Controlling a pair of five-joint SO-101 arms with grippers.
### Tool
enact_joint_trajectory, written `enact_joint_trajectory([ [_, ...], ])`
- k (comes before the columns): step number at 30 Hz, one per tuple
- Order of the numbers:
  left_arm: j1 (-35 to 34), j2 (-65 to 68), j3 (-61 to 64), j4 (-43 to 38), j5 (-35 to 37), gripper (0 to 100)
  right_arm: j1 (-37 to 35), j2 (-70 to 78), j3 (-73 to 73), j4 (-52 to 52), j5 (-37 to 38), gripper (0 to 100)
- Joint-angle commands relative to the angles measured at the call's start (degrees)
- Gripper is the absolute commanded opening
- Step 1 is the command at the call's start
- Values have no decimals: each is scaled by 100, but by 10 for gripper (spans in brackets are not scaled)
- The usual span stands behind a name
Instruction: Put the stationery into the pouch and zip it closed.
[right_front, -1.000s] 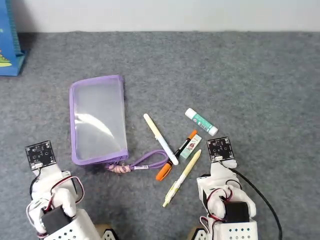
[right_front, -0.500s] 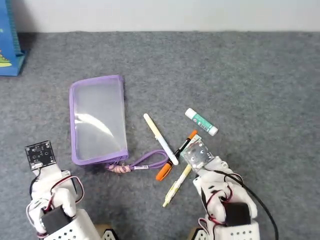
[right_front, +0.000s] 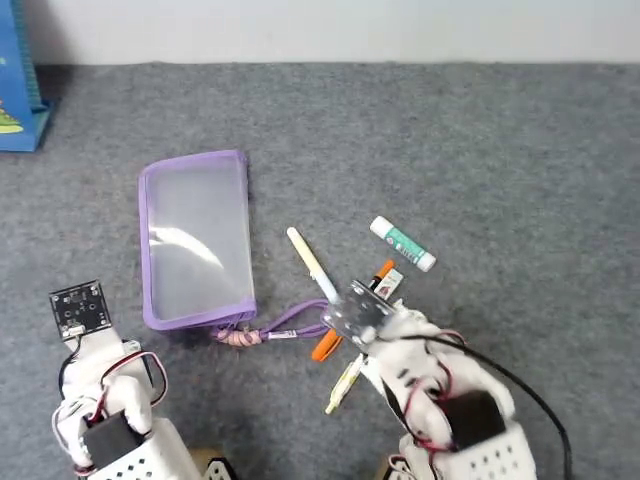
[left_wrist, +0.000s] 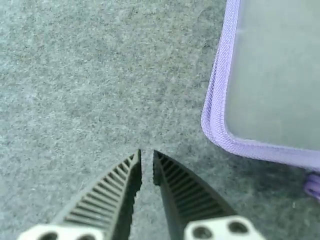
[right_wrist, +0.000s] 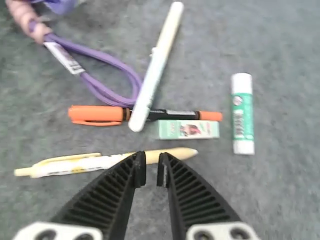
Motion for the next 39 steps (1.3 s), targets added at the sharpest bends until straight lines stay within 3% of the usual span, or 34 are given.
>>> enact_joint_trajectory([
  [1,-35,-62,-84,-185,18,48,-330,1481,-932,-303,-185,69],
  [4,-35,-62,-84,-211,18,48,-673,2589,-1459,-505,-202,76],
  [11,-35,-62,-84,-211,18,48,-1147,4708,-2101,-1393,-220,210],
  [17,-35,-62,-84,-211,18,48,-1341,6026,-2321,-2352,-176,212],
  [29,-35,-62,-84,-211,18,48,-1525,7767,-3112,-2431,-176,212],
  [35,-35,-62,-84,-211,18,48,-1648,7996,-3262,-2255,-176,206],
  [39,-35,-62,-84,-211,18,48,-1648,8004,-3262,-2220,-167,69],
])
